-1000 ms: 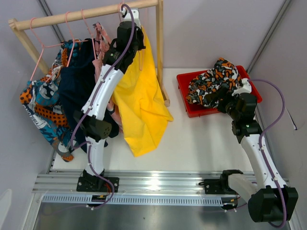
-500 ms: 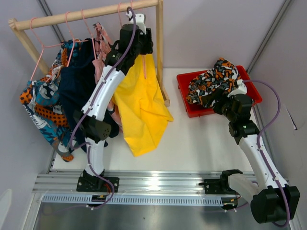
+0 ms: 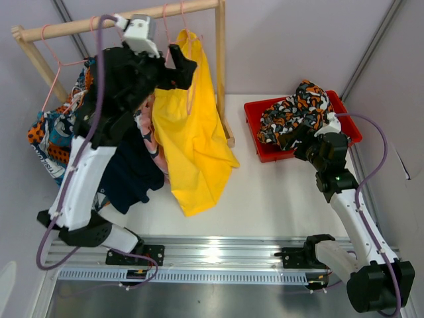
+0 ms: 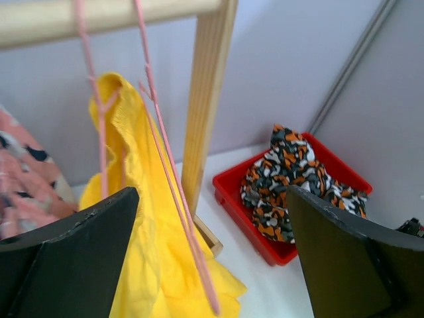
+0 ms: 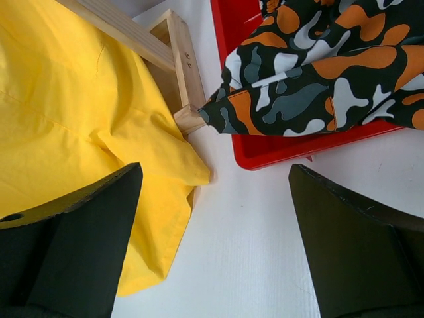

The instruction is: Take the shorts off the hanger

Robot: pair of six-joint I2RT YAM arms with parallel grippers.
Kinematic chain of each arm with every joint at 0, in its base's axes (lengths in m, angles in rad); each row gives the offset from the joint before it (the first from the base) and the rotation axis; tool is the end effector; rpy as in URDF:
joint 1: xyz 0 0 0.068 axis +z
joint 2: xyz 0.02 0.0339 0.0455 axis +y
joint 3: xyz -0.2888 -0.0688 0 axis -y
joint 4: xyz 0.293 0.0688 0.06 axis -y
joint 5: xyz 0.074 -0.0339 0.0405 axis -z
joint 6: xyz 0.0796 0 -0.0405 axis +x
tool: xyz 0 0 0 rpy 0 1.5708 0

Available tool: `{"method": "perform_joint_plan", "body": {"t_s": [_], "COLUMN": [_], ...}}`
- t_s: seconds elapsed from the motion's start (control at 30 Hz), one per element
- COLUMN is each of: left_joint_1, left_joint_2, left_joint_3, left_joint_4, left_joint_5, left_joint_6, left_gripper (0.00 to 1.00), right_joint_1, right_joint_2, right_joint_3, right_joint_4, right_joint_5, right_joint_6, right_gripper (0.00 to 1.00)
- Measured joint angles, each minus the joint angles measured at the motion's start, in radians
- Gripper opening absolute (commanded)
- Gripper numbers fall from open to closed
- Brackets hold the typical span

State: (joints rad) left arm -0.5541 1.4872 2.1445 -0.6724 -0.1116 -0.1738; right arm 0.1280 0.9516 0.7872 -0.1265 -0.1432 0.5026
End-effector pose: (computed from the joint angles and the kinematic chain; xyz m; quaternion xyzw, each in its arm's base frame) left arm 0.2974 -0.1736 0.6255 0.0960 0.7059 -0.2123 0.6689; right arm 0.2937 0.0493 0.3161 0.1070 0.7940 0.2393 0.5485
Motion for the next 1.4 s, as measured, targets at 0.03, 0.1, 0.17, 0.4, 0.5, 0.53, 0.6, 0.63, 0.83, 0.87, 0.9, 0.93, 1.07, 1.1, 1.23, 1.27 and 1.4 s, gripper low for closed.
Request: {"method": "perform_joint_plan", "body": {"t_s": [0.03,0.1,0.17,0.4,0.5,0.53,0.6,0.63,0.83,0.87,0.9,0.93,1.07,1.1,1.23,1.27,1.4], "left_joint_1": [0.003,0.014,0.034,0.114,0.150,0.162,0.182,0.191,0.216,0.216,0.217,0.217,0.225,0.226,0.229,0.229,0.232], "left_joint_2": [-0.027,-0.051,-0.050,0.118,0.206,0.224,0.240,0.242,0.232,0.231,0.231,0.231,0.231,0.231,0.233,0.235,0.243], "left_joint_3": [-0.004,-0.002,0.006,0.035,0.042,0.042,0.042,0.042,0.059,0.059,0.059,0.058,0.056,0.056,0.056,0.056,0.065], "left_joint_4": [0.003,0.007,0.008,0.000,-0.029,-0.038,-0.049,-0.050,-0.038,-0.036,-0.032,-0.028,-0.026,-0.026,-0.026,-0.026,-0.027], "left_joint_5": [-0.013,-0.033,-0.051,-0.107,-0.114,-0.114,-0.117,-0.118,-0.118,-0.117,-0.115,-0.112,-0.090,-0.086,-0.061,-0.048,-0.039], "left_joint_6": [0.004,0.017,0.022,0.037,0.040,0.040,0.040,0.040,0.035,0.035,0.032,0.029,0.021,0.019,0.022,0.024,0.024], "left_gripper": [0.99,0.99,0.99,0.94,0.93,0.93,0.92,0.91,0.72,0.64,0.55,0.51,0.28,0.26,0.00,0.00,0.00], "right_joint_1": [0.001,0.005,0.011,0.019,0.019,0.019,0.019,0.019,0.019,0.019,0.019,0.019,0.019,0.019,0.019,0.019,0.019], "right_joint_2": [-0.002,-0.003,-0.004,-0.007,-0.012,-0.015,-0.020,-0.022,-0.025,-0.025,-0.025,-0.025,-0.025,-0.025,-0.025,-0.026,-0.028], "right_joint_3": [0.000,0.000,0.000,-0.010,-0.009,-0.010,-0.010,-0.011,-0.024,-0.026,-0.028,-0.030,-0.036,-0.036,-0.037,-0.037,-0.037], "right_joint_4": [0.000,0.000,0.001,-0.002,-0.011,-0.016,-0.023,-0.025,-0.027,-0.026,-0.026,-0.025,-0.026,-0.026,-0.026,-0.027,-0.027], "right_joint_5": [0.000,0.000,0.000,0.005,0.011,0.016,0.023,0.024,0.028,0.028,0.028,0.028,0.031,0.031,0.033,0.034,0.034], "right_joint_6": [0.002,0.003,0.003,0.000,-0.007,-0.009,-0.014,-0.016,-0.026,-0.026,-0.026,-0.026,-0.026,-0.026,-0.026,-0.027,-0.027], "right_gripper": [0.99,0.99,0.99,0.99,0.99,0.99,1.00,0.99,0.99,0.99,0.99,0.99,0.99,0.99,0.99,0.99,0.99]}}
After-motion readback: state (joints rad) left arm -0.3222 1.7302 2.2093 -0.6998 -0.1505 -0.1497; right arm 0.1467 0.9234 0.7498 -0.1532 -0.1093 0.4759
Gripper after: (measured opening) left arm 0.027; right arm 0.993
